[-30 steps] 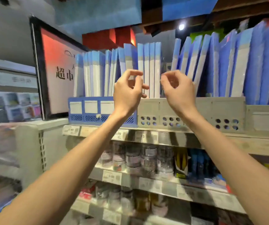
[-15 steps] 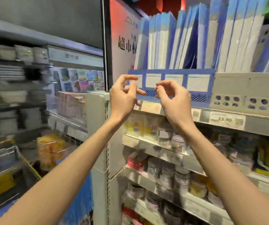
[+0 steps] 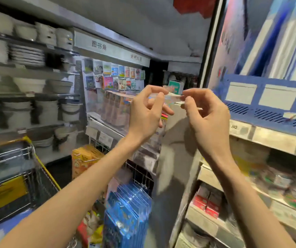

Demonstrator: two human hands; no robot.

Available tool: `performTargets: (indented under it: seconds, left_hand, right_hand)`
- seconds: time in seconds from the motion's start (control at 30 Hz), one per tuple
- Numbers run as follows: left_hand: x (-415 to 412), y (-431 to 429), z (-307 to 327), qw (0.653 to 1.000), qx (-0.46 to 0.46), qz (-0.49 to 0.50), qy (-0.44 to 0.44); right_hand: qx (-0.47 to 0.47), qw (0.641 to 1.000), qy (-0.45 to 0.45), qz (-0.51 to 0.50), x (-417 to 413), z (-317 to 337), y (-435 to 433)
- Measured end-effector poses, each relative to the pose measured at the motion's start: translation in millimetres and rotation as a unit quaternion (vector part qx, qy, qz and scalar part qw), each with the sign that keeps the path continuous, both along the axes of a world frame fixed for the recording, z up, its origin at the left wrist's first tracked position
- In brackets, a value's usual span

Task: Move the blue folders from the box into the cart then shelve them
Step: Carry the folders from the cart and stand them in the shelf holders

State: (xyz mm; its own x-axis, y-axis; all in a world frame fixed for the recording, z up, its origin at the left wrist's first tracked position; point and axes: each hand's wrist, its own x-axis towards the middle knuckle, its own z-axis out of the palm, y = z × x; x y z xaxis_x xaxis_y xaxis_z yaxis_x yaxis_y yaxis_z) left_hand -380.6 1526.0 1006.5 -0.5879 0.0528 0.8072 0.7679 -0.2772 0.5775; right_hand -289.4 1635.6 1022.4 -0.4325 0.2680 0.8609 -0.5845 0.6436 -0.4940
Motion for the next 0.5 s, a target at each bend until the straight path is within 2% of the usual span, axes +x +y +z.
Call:
performTargets:
  seconds: [0.2, 0.5]
  left_hand:
    - [-60.8, -32.9, -9.0, 0.999, -0.001, 0.042, 0.004]
    - [-118.9, -107.0, -48.2, 0.981, -0.013, 0.191, -0.033]
  right_hand:
    - [-0.022, 1.000, -0.005, 0.022, -64.5, -4.8, -39.9]
    - [-0.027, 0.990, -0.085, 0.107, -137.1, -32.3, -118.1]
